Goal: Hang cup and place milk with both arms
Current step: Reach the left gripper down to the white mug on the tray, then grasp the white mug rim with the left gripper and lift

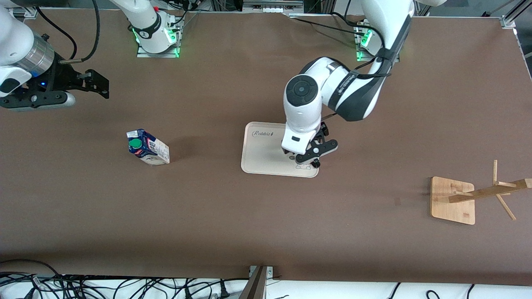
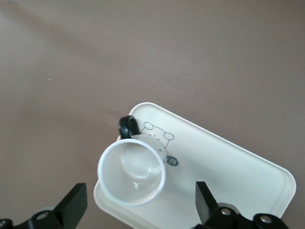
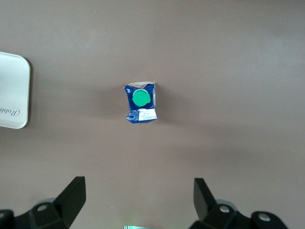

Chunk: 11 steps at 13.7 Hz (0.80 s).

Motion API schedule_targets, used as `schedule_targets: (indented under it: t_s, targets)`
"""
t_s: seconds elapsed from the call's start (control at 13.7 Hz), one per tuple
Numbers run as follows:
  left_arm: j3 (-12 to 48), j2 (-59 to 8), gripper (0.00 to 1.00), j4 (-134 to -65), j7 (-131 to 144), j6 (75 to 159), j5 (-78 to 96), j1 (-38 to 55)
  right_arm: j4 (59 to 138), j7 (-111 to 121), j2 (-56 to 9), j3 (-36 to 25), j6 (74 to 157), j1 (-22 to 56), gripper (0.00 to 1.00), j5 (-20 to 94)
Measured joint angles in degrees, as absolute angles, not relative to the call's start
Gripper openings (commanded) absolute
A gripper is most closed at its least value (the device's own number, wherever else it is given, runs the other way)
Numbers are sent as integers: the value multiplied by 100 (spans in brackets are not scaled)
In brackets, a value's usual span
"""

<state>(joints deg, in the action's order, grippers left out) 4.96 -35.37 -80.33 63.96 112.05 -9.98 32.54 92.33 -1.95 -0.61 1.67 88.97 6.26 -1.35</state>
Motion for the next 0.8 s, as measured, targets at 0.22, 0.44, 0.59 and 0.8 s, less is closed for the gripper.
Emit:
schedule_targets:
  t_s: [0.22,0.44,0.59,0.8]
  targets:
    - [469,-3835,100,-8145,6676,11733,-1005,3256,9231,-189,-56,171,8973,537,100,-135]
    - [469,-3888,100,-8329,7258,11835,-1045,3342,9231,-189,-56,200,9155,537,100,-135]
    - [470,-3890,100,-8460,7365,11971,-1283,3412,9231,-189,-56,204,9184,537,100,-135]
    - [444,-3894,91,-8809,7424,12561,-1536,3423,9231,-189,-56,202,9184,532,100,-135]
